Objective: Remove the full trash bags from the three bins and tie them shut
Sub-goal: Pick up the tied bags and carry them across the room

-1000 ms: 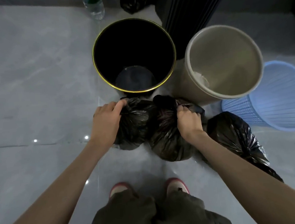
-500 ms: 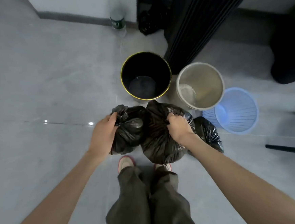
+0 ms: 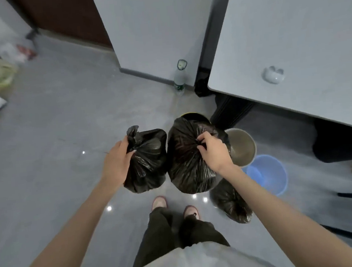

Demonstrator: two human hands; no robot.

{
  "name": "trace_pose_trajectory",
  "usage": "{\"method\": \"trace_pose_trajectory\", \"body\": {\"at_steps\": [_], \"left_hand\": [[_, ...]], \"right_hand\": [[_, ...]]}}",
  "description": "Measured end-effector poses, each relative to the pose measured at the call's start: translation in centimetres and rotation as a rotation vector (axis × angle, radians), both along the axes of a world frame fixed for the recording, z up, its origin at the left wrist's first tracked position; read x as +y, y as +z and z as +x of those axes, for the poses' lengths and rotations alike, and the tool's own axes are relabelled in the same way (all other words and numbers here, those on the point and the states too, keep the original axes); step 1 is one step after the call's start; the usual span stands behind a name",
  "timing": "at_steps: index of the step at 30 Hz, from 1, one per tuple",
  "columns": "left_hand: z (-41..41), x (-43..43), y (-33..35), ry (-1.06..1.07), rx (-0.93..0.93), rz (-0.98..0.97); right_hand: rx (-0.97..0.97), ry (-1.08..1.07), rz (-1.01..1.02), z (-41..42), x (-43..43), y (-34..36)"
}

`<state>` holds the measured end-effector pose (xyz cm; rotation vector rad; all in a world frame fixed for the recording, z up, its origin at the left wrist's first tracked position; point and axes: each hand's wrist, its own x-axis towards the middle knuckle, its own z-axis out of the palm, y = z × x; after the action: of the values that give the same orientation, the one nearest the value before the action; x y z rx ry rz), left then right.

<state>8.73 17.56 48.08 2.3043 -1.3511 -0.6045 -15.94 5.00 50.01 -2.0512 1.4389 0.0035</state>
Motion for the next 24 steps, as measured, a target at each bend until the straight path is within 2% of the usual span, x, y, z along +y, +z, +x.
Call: {"method": "trace_pose_trajectory", "body": {"at_steps": [8, 14, 24], "left_hand": [[4.7, -0.4, 6.5, 0.158, 0.017, -0.217], [11.9, -1.8, 8.3, 0.192, 0.026, -0.231], [27.3, -6.3, 8.5, 0.063, 0.094, -0.174]], "right_hand": [[-0.184, 0.070, -0.119, 6.2, -2.6, 5.8], [-0.190, 0.109, -0.156, 14.0, -4.4, 7.1], [-0.120, 0.051, -0.163, 28.5, -7.7, 7.0]]}}
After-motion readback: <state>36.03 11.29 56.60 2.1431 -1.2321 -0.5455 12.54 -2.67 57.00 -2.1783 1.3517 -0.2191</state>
